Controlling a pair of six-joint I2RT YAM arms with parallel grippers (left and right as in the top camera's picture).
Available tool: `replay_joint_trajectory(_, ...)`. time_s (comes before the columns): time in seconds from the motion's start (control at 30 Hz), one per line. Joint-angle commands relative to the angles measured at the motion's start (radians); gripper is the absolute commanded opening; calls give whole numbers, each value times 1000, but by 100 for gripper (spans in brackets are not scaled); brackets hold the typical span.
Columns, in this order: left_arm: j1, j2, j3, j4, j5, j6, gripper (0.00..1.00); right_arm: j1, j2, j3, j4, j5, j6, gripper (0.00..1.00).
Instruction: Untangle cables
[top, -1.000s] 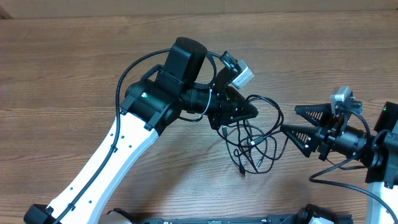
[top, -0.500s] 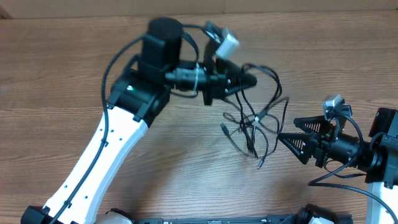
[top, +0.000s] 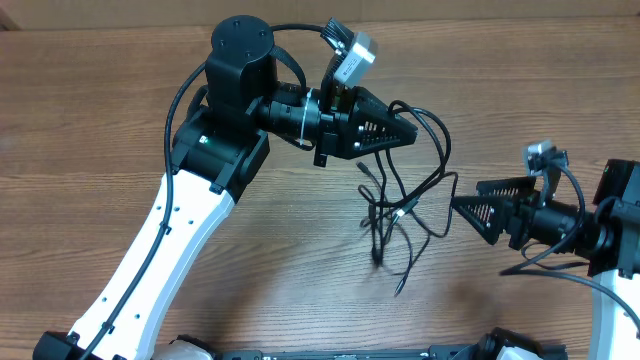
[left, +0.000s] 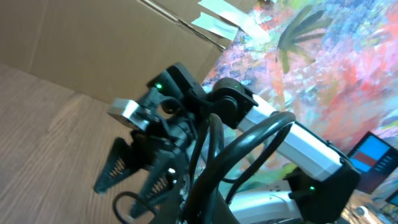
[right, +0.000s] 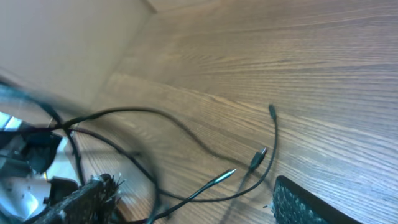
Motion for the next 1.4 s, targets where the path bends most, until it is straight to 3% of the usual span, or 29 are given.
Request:
replay_joint_trajectory(0.0,-2,-20,16,5,37,-45,4,6,14,4,42,-2,105,79)
replay_joint_trajectory(0.63,-2,-20,16,10,-129,-45,4,6,18,4,8,-69,56,84)
replay_joint_trajectory(1.07,-51,-20,16,186,-131,-96,4,98,22,4,51,-4,43,90)
replay_joint_trajectory(1.17,-56,-20,16,193,-129,-98,4,124,38,4,79,137,126,89)
replay_joint_trajectory(1.37,-27,-20,16,193,-119,-106,4,128,105,4,103,665,577,89)
